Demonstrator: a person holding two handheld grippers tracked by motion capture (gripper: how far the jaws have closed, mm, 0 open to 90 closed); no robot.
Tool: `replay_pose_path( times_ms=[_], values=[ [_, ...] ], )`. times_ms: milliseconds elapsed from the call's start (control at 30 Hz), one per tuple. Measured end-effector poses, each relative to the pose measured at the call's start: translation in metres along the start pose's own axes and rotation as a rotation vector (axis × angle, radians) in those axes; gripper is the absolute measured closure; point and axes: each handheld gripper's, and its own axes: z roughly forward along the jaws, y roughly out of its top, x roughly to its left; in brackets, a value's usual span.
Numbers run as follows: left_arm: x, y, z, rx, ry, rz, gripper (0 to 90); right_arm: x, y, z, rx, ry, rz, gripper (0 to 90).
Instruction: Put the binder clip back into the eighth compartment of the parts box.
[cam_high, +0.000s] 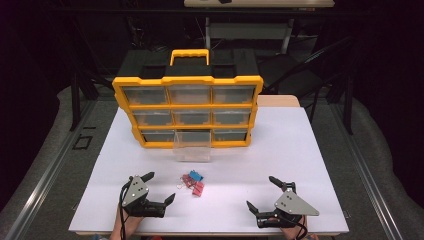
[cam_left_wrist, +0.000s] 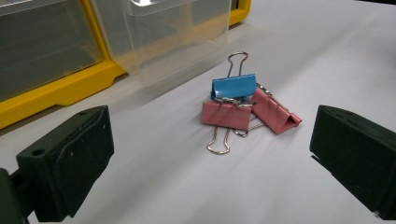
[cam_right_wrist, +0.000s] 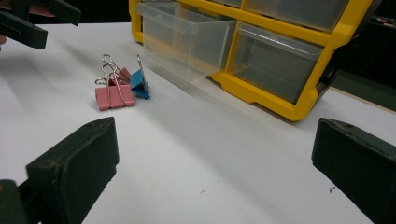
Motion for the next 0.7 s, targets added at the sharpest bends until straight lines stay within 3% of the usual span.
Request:
replay_pose_path(
  times_ms=[333,467,700],
  values=[
    [-0.004,0.008,0.013,0.042,-0.008,-0.014,0.0,0.001,0.0,0.001,0.008,0.005,0.0,0.0],
    [-0.002,0.011,0.019,0.05,-0.019,-0.045,0.0,0.0,-0.002,0.003,0.019,0.01,0.004,0.0],
    [-0.003,0.013,0.026,0.066,-0.032,-0.032,6.8,0.0,-0.001,0.002,0.019,0.01,0.001,0.0]
  ],
)
